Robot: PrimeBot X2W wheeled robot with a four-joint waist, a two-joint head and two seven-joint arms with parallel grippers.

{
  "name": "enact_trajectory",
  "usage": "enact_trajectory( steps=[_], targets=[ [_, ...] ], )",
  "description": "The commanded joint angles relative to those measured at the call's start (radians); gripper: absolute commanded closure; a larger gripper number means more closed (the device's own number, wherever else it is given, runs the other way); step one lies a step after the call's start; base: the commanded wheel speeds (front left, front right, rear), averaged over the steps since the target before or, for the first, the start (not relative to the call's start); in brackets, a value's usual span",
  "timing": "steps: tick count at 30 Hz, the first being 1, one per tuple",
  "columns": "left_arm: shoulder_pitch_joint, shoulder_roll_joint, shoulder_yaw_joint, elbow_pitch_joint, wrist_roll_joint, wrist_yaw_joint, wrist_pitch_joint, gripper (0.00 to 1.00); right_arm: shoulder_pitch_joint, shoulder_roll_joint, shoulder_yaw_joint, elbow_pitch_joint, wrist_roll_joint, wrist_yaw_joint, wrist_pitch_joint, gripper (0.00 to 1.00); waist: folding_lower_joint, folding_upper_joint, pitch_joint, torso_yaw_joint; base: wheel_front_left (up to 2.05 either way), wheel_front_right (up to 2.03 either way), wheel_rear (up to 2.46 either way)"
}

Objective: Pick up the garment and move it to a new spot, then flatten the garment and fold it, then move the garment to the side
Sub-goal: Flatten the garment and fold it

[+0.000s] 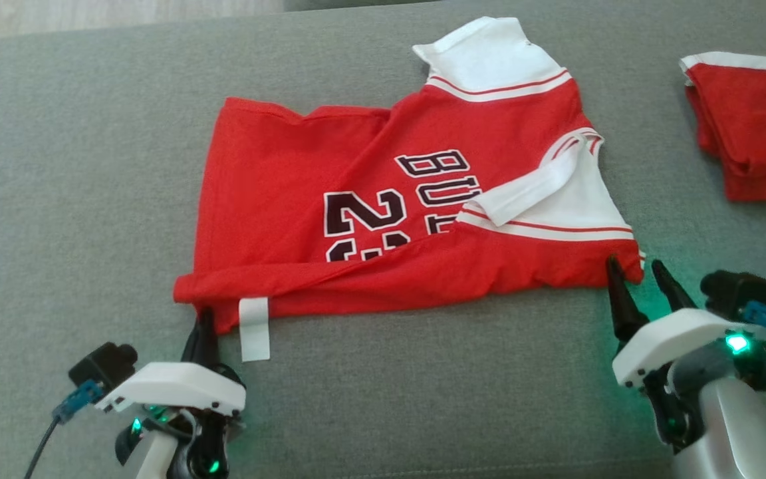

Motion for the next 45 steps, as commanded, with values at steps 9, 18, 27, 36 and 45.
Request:
enact_trajectory(
  steps=[9, 18, 27, 36, 45],
  targets=[
    [-0.009, -0.007, 0.015, -0.003, -0.006, -0.002, -0.001, 1.00, -0.098, -0.005, -0.003, 0.126, -0.001, 0.007, -0.002, 0.00, 0.0000, -0.0001, -0.005, 0.021, 0.00, 0.00, 0.00],
    [-0.057, 0.013, 0.013, -0.013, 0.016, -0.025, -0.021, 1.00, -0.174, -0.005, 0.018, 0.190, 0.086, 0.007, -0.010, 1.00, 0.0000, -0.0001, -0.041, 0.017, 0.00, 0.00, 0.00],
    [-0.084, 0.096, 0.011, -0.189, 0.052, 0.001, 0.026, 1.00, -0.197, -0.005, -0.051, 0.098, 0.115, 0.007, 0.074, 1.00, 0.0000, -0.0001, -0.120, 0.022, 0.00, 0.00, 0.00],
    [0.064, 0.169, -0.023, -0.369, 0.064, 0.065, 0.114, 1.00, -0.045, -0.005, -0.074, -0.074, 0.128, 0.007, 0.215, 1.00, 0.0000, -0.0001, -0.158, 0.023, 0.00, 0.00, 0.00],
    [0.218, 0.153, -0.025, -0.390, 0.044, 0.092, 0.081, 1.00, 0.170, -0.005, -0.108, -0.189, 0.161, 0.007, 0.257, 1.00, 0.0000, -0.0001, -0.152, 0.021, 0.00, 0.00, 0.00]
  ],
)
